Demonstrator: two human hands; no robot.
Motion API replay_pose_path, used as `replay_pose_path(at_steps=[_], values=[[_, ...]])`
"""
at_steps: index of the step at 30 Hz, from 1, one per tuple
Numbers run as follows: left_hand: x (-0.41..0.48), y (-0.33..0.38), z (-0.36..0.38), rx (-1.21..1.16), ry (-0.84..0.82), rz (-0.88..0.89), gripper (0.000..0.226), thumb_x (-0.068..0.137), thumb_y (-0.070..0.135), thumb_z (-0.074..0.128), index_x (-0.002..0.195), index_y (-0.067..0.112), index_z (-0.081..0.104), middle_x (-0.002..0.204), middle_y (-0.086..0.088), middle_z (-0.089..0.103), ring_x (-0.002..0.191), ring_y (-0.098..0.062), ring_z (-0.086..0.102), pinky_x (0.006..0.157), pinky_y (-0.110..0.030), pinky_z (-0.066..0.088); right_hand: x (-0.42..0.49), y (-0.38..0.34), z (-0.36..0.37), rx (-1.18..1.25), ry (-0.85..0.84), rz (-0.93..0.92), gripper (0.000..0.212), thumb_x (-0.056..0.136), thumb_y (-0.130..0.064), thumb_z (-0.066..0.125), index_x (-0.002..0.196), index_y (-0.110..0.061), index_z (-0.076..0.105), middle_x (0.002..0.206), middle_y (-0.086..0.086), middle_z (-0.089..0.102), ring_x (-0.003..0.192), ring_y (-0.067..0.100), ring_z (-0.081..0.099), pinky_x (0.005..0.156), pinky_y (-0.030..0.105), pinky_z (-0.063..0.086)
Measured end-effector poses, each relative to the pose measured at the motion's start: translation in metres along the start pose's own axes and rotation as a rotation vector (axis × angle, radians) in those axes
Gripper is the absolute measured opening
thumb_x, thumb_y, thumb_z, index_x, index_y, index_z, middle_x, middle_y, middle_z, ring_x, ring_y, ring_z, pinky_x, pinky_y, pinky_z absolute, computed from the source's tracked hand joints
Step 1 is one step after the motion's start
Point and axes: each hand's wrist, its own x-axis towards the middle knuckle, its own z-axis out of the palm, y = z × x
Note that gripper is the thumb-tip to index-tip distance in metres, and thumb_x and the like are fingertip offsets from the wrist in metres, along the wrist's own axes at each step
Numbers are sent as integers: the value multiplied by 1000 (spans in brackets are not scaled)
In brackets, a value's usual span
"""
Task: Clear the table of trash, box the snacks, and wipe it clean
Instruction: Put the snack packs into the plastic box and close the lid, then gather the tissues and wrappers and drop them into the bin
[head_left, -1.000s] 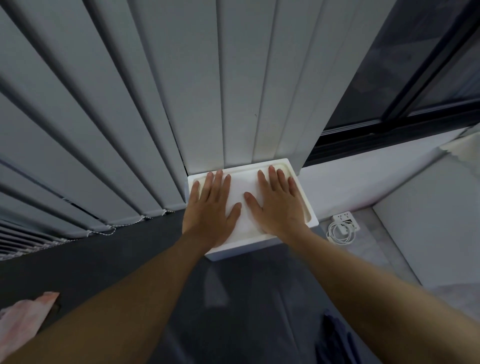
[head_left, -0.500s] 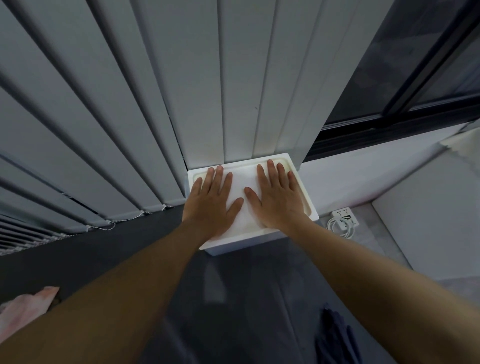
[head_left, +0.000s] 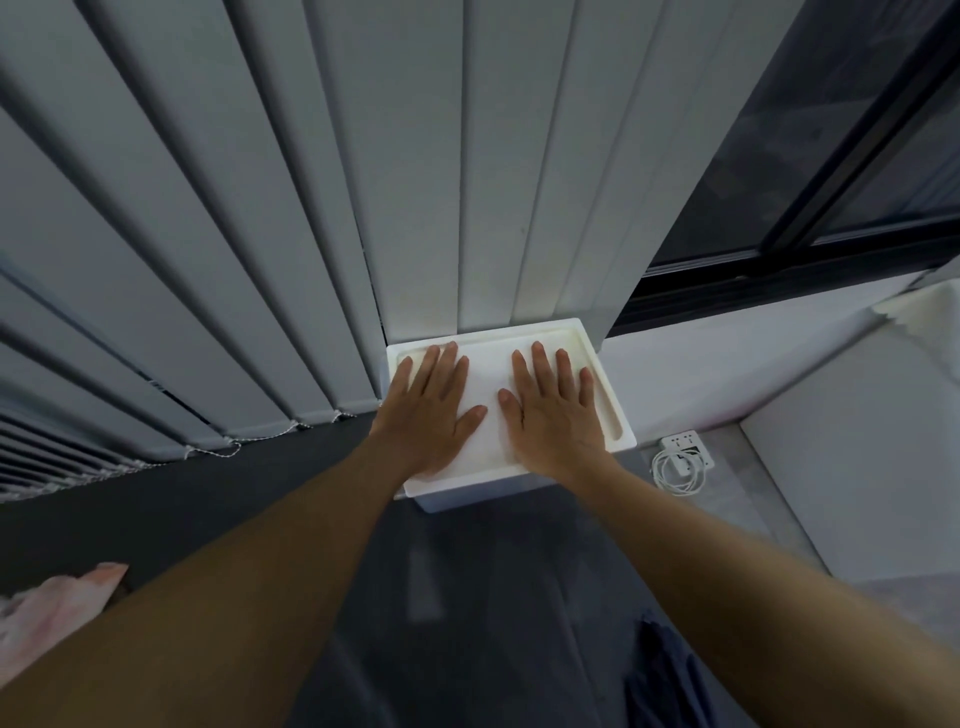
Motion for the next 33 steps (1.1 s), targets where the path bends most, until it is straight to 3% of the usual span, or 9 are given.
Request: replay_pose_path(at_steps=[6, 11, 18, 26, 33], values=[[-8, -4, -1, -118, -97, -40, 74, 101, 59, 17, 158, 17, -4, 167, -5, -7, 154, -29, -4, 122, -43, -2, 2, 1, -11, 24, -73, -7, 63, 101, -54, 13, 156, -26, -2, 165, 2, -9, 152, 30, -6, 121, 54, 0], [-36, -15, -29, -169, -8, -122, 67, 102, 56, 18, 159, 25, -1, 168, 1, -1, 154, -27, 3, 122, -43, 5, -11, -17, -28, 117, 47, 9, 70, 94, -61, 8, 154, -28, 20, 165, 1, 13, 151, 29, 11, 122, 54, 4], [-105, -45, -76, -172, 28, -260, 65, 103, 54, 19, 159, 22, 11, 165, -5, 18, 149, -34, 23, 121, -50, 20, -22, -61, -54, 150, 59, -88, 69, 93, -69, 15, 151, -33, 27, 163, -1, 18, 151, 30, 13, 120, 55, 3], [-210, -87, -77, -164, 76, -434, 63, 102, 52, 21, 155, 19, 25, 160, -5, 31, 145, -28, 30, 117, -47, 24, -56, -147, -59, 221, 44, -308, 63, 97, -64, 28, 147, -26, 38, 156, 4, 35, 146, 26, 25, 119, 52, 20], [-306, -130, -55, -215, 58, -595, 63, 102, 53, 24, 157, 21, 23, 162, -3, 28, 149, -25, 23, 121, -44, 17, -91, -242, -60, 229, 57, -467, 60, 98, -59, 33, 141, -20, 45, 146, 8, 46, 138, 28, 36, 113, 51, 28]])
